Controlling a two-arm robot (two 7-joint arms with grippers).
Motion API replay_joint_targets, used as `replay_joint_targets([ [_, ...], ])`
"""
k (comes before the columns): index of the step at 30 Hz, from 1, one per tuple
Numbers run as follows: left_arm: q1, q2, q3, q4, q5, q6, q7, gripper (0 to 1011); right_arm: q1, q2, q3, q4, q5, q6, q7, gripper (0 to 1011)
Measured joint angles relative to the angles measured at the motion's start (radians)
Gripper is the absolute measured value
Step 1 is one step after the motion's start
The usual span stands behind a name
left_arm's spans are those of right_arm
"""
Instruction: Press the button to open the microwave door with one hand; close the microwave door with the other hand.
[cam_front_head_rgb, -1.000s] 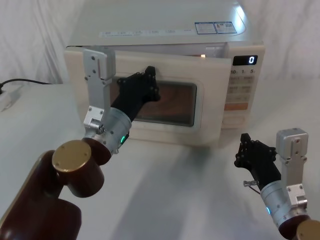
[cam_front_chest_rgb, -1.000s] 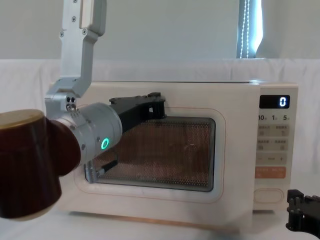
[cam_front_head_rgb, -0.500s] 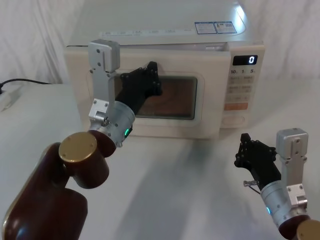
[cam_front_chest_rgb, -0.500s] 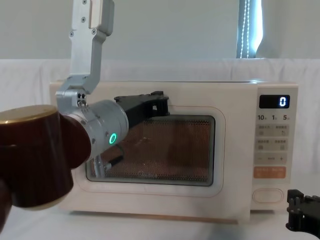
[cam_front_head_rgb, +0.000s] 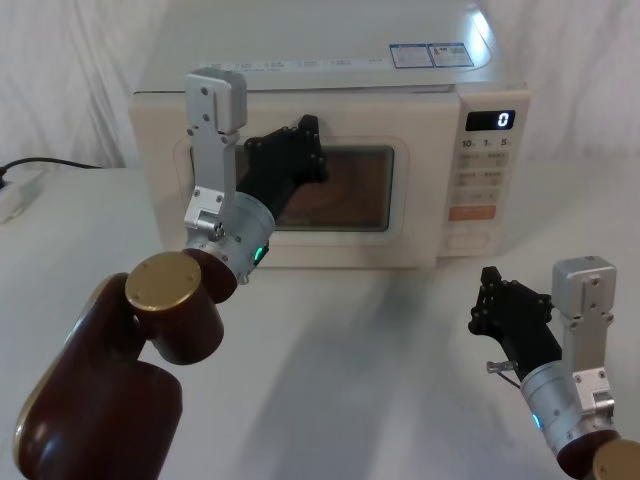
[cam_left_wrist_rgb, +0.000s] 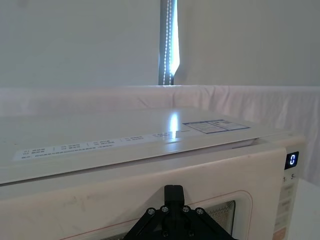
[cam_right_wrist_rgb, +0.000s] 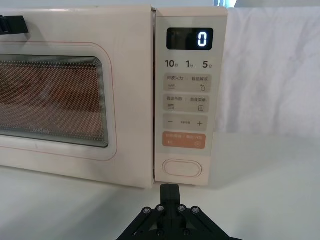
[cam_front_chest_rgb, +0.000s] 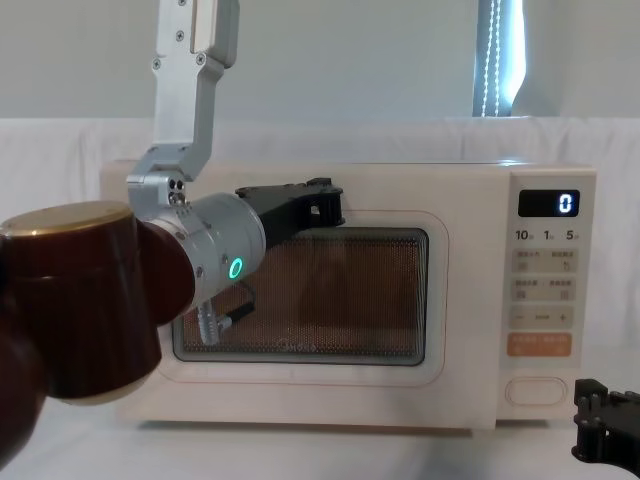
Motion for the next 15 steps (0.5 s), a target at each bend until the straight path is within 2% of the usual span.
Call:
replay_joint_targets([
  [15, -0.020, -0.010, -0.003, 0.023, 0.017, 0.000, 0.008, 0, 0.000, 0.000, 0.000, 0.000, 0.000, 0.000, 0.000, 0],
])
